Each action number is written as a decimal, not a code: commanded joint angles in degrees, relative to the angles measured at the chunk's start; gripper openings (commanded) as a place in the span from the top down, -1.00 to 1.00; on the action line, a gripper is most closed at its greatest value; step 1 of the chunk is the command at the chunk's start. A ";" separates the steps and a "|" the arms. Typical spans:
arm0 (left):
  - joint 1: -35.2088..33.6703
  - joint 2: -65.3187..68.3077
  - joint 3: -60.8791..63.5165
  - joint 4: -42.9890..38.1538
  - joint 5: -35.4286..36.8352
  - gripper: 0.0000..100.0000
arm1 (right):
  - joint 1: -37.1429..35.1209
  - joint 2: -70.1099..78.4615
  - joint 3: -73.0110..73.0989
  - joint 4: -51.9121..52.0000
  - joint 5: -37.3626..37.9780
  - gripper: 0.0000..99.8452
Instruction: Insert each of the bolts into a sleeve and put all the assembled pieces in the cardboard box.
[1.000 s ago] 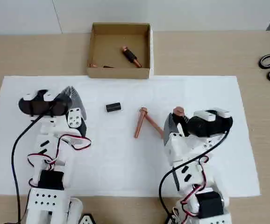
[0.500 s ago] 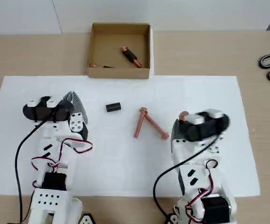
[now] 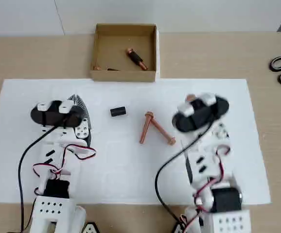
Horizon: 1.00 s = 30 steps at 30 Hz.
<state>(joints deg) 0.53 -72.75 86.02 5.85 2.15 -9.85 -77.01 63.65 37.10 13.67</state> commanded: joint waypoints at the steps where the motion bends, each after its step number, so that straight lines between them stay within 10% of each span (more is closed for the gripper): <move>1: 0.97 -8.26 -3.12 2.81 -1.05 0.99 | 0.04 15.08 -10.37 -5.85 0.26 1.00; 8: 4.13 -32.88 -2.95 28.84 -1.41 0.99 | -2.15 41.71 -23.38 -19.47 0.26 1.00; 30: -8.00 -31.38 7.16 9.05 -1.14 0.99 | -8.31 133.14 -115.87 -24.57 9.67 1.00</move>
<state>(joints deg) -6.95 -103.34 93.32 16.48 0.92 -17.58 47.65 -34.64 14.33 21.93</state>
